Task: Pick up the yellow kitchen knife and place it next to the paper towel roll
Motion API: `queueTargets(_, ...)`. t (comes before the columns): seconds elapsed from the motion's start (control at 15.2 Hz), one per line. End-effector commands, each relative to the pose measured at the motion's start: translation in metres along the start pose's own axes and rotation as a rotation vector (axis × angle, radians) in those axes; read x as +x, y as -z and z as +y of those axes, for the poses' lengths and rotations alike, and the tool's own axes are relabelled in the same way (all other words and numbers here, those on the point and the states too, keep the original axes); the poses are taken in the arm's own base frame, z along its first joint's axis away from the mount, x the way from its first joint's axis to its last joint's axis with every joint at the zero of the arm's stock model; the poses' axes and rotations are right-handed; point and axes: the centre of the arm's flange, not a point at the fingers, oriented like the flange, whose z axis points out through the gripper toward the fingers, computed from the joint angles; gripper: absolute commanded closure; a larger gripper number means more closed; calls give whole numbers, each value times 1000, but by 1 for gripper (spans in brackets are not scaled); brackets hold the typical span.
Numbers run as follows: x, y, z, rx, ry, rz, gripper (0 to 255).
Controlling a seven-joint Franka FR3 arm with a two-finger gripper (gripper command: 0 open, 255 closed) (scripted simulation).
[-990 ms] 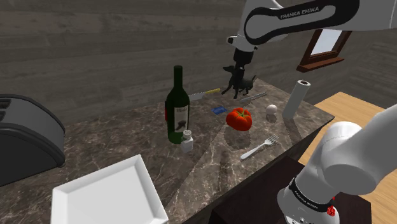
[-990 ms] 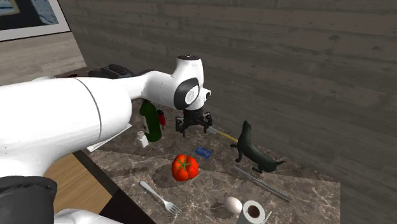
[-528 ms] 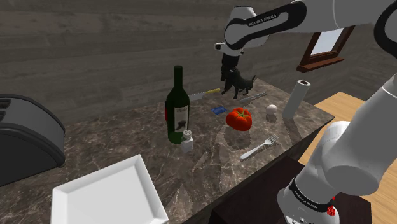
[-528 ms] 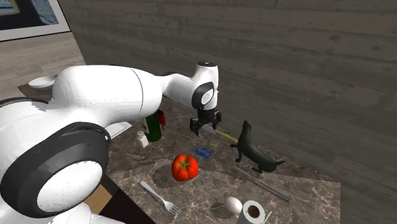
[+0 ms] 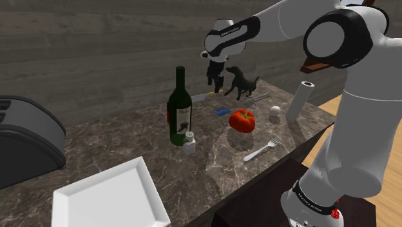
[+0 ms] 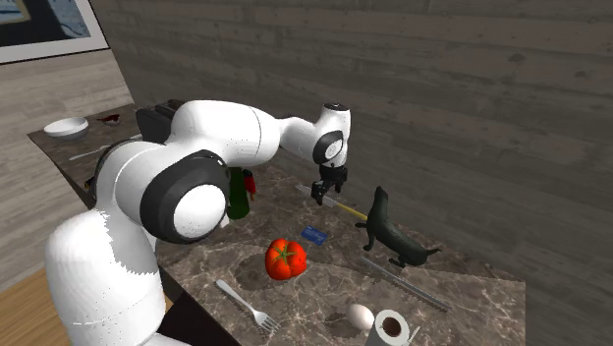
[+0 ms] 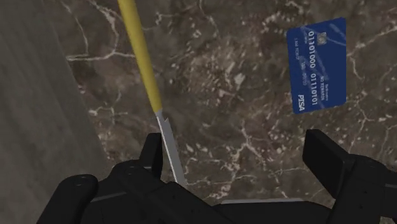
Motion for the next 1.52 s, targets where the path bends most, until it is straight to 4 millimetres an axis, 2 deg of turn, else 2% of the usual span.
queueTargets(0.0, 13, -15, 17, 7, 78, 2, 0)
queueTargets(0.26, 38, -40, 49, 18, 206, 2, 0)
queueTargets(0.79, 38, -80, 49, 18, 206, 2, 0)
queueTargets(1.25, 38, -80, 49, 18, 206, 2, 0)
queueTargets(1.32, 38, -80, 49, 18, 206, 2, 255)
queueTargets(1.45, 38, -80, 49, 18, 206, 2, 255)
